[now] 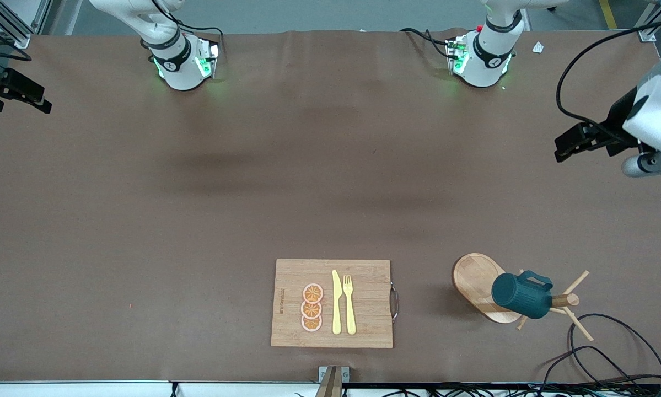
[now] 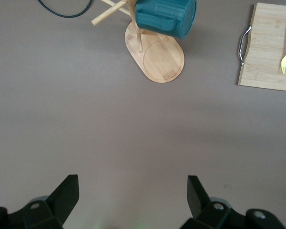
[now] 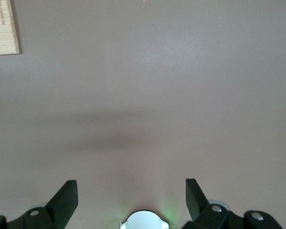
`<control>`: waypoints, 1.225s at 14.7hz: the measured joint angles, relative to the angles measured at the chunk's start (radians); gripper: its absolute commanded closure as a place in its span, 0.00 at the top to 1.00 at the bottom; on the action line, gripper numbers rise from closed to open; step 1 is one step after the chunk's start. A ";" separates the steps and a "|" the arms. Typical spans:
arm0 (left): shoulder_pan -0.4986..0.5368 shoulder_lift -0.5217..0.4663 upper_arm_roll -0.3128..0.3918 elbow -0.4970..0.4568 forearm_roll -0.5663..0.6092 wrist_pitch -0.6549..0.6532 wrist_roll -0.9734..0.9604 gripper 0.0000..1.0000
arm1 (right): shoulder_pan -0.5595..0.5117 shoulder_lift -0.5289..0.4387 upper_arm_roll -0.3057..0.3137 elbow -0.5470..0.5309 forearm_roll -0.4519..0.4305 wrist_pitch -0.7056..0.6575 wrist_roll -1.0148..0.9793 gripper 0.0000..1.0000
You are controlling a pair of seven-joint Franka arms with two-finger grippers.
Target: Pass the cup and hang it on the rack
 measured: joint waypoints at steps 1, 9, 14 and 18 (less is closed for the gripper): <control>0.000 -0.042 0.000 -0.064 0.000 0.031 0.012 1.00 | 0.000 0.000 0.000 0.000 0.001 0.000 0.000 1.00; 0.016 -0.191 0.002 -0.267 0.000 0.088 0.147 1.00 | 0.000 0.000 0.001 0.000 0.002 0.000 -0.005 1.00; 0.034 -0.192 0.023 -0.267 -0.028 0.050 0.196 1.00 | 0.000 0.000 0.001 0.000 0.001 0.000 -0.005 1.00; 0.034 -0.195 0.024 -0.256 -0.041 0.031 0.198 1.00 | 0.000 0.000 0.001 0.000 0.001 0.000 -0.005 1.00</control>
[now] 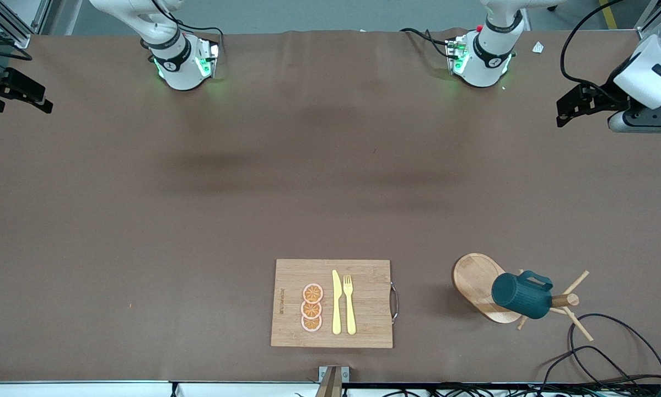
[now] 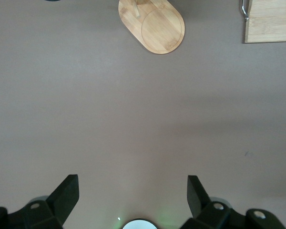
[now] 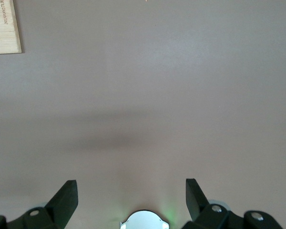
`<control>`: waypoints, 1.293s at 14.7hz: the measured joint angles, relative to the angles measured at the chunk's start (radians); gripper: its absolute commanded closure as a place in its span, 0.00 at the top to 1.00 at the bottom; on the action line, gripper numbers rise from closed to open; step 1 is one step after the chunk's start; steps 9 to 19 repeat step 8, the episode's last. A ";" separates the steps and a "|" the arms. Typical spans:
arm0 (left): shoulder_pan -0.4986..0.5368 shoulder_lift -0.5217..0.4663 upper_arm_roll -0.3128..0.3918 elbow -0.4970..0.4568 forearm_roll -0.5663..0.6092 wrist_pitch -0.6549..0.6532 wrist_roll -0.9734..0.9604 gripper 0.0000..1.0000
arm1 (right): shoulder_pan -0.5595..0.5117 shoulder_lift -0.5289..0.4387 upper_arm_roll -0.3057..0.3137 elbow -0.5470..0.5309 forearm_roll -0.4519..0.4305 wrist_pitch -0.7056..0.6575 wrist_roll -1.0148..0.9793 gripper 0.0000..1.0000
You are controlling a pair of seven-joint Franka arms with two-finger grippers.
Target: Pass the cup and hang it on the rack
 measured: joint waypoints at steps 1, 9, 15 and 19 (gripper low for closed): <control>0.000 0.000 0.000 0.003 -0.001 -0.001 0.000 1.00 | 0.000 0.000 0.000 0.000 0.000 0.000 0.000 1.00; -0.001 -0.001 0.000 0.016 -0.002 -0.002 0.000 1.00 | 0.000 0.000 0.000 0.000 0.000 0.000 0.000 1.00; -0.001 -0.001 0.000 0.016 -0.002 -0.002 0.000 1.00 | 0.000 0.000 0.000 0.000 0.000 0.000 0.000 1.00; -0.001 -0.001 0.000 0.016 -0.002 -0.002 0.000 1.00 | 0.000 0.000 0.000 0.000 0.000 0.000 0.000 1.00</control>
